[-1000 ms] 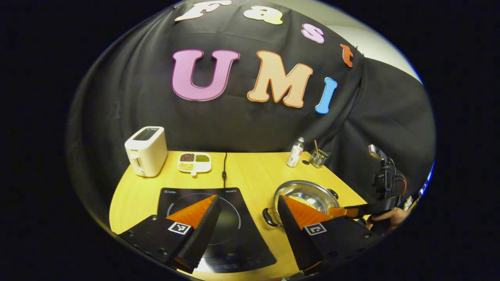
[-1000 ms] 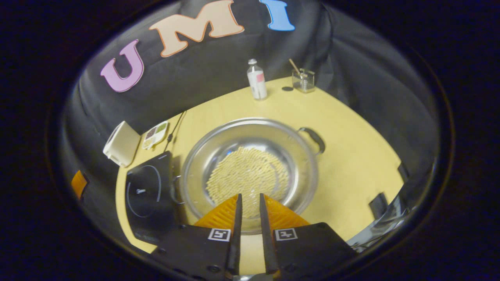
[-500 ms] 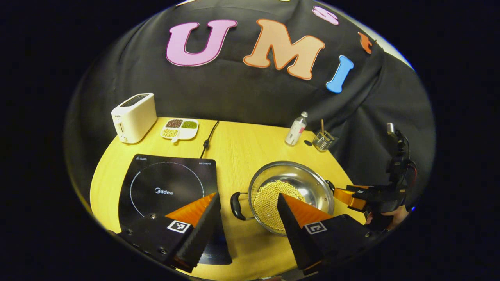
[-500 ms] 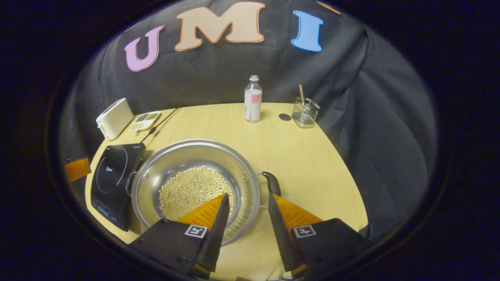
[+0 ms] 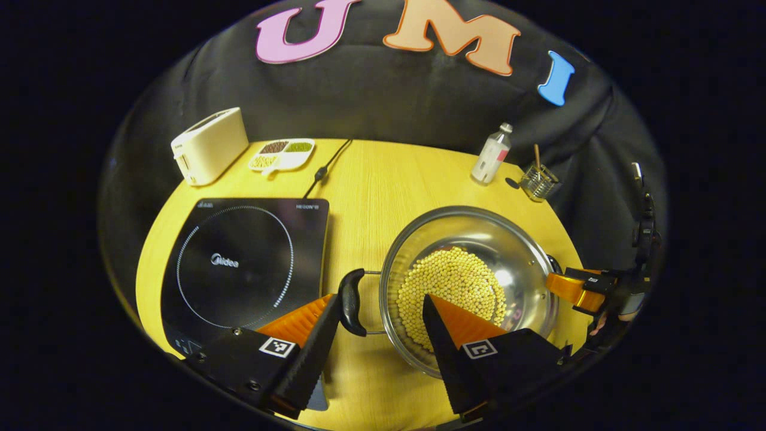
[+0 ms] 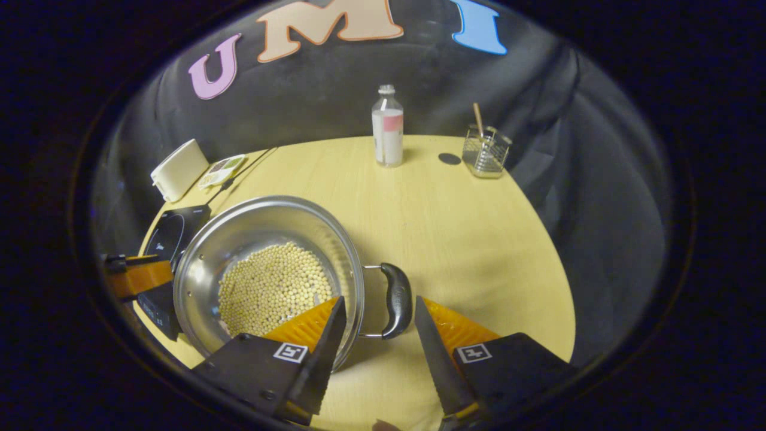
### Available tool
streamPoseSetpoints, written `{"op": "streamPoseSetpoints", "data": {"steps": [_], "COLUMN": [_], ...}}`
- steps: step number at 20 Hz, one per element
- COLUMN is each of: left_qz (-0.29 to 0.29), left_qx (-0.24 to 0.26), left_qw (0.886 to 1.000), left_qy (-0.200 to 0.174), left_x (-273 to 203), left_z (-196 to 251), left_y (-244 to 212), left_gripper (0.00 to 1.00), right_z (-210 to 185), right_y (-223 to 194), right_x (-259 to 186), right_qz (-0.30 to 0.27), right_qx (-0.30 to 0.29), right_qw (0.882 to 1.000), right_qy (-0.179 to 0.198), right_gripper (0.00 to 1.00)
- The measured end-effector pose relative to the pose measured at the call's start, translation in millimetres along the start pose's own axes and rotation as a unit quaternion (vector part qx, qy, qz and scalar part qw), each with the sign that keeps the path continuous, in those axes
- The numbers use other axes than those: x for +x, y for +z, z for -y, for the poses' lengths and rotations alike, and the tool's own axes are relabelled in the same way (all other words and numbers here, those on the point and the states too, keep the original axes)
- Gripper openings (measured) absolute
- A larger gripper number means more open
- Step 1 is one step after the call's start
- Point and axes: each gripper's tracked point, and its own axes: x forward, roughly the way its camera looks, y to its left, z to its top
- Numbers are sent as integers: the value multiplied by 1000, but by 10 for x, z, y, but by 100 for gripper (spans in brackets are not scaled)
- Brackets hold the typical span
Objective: First push the handle of the pot to place it horizontally, then grasp the pot with both hands and set it on the induction cooktop.
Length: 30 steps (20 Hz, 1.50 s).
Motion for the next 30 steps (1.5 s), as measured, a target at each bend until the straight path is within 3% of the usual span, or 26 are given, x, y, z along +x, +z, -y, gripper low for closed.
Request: {"op": "streamPoseSetpoints", "data": {"steps": [1,5,8,10,12,14,19,20,27,28,30], "left_qz": [-4,-28,-59,-72,-79,-74,-82,-80,-70,-65,-53], "left_qx": [7,36,19,11,15,13,2,2,-10,-7,-3], "left_qw": [1000,999,998,997,996,997,997,997,997,998,998], "left_qy": [14,25,27,26,25,16,10,8,16,20,28], "left_x": [71,288,448,505,520,558,531,541,263,193,61], "left_z": [-62,-139,-197,-213,-205,-188,-179,-175,-207,-253,-365], "left_y": [-19,-58,-175,-233,-245,-219,-239,-231,-174,-122,-30], "left_gripper": [85,84,83,78,69,67,59,56,55,56,55], "right_z": [6,-20,-68,-79,-79,-80,-79,-81,-159,-199,-345], "right_y": [-17,-77,-102,-98,-76,-85,-77,-85,-41,-28,13], "right_x": [37,178,269,305,329,311,261,280,75,45,-25], "right_qz": [-7,-32,-46,-51,-51,-50,-62,-62,-50,-46,-40], "right_qx": [5,17,30,36,40,38,58,61,60,61,65], "right_qw": [1000,999,998,998,997,998,996,995,996,996,995], "right_qy": [4,18,29,33,31,28,38,38,46,50,60], "right_gripper": [75,73,73,60,62,59,39,45,45,39,45]}}
